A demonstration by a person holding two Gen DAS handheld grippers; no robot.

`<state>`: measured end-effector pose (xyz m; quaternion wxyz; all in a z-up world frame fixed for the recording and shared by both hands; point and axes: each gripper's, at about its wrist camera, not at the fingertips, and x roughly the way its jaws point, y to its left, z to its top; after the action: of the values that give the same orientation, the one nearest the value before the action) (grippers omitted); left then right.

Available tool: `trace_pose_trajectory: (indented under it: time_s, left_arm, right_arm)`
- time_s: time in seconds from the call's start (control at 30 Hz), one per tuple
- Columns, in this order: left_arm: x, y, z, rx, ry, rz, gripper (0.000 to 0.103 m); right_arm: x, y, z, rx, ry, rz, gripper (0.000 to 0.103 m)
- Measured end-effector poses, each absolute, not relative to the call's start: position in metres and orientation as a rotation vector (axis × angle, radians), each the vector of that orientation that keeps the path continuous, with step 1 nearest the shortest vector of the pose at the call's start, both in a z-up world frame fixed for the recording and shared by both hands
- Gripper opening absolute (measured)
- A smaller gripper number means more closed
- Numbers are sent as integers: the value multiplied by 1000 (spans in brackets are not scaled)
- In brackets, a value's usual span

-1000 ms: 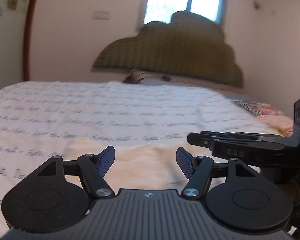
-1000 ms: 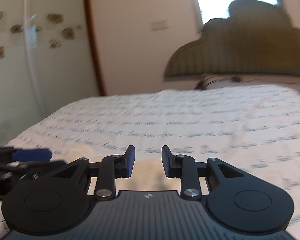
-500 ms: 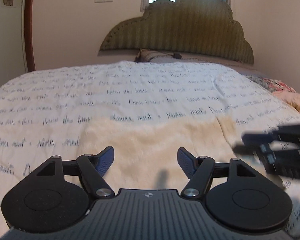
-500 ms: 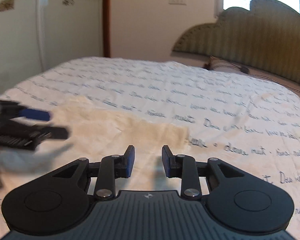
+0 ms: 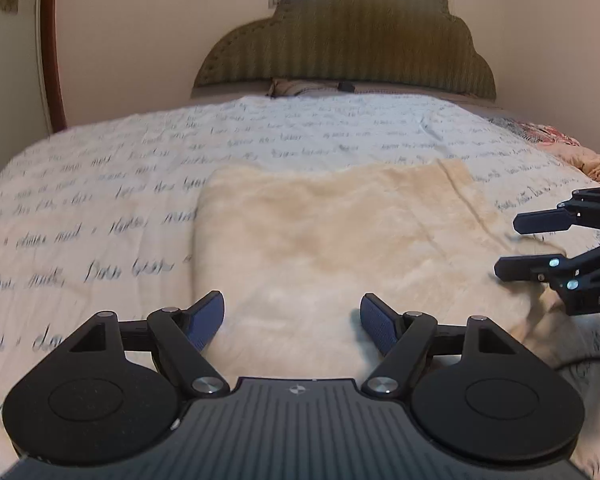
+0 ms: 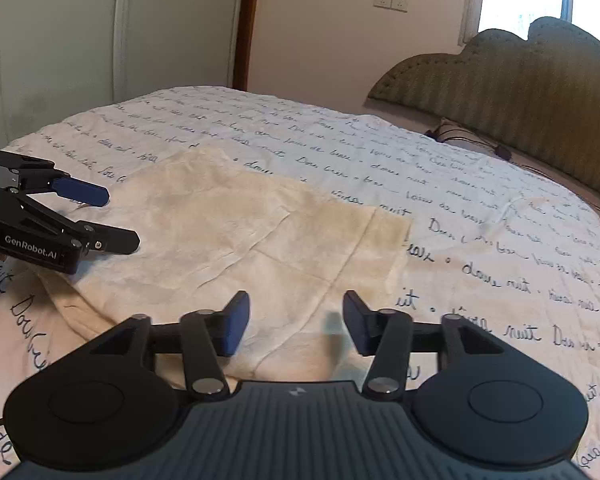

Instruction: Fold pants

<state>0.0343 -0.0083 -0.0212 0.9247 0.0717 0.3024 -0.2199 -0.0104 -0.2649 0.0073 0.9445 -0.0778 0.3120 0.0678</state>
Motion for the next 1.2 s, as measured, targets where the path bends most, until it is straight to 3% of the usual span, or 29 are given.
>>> trace_pose_trajectory:
  time_s: [0.2, 0.37, 0.67, 0.97, 1.2]
  left_arm:
    - [24, 43, -15, 45, 679, -452, 85]
    - [33, 77, -8, -87, 708, -414, 82]
    - [68, 79, -26, -383, 806, -488, 84]
    - [63, 46, -31, -232, 754, -485, 90]
    - [76, 51, -32, -290, 771, -516, 96]
  right_arm:
    - [-19, -272, -5, -133, 654, 110, 62]
    - [-25, -281, 4, -74, 615, 101, 62]
    - [-22, -323, 0, 205, 579, 47, 62]
    - [-14, -296, -6, 68, 598, 50, 76]
    - [-18, -333, -22, 337, 608, 51, 81]
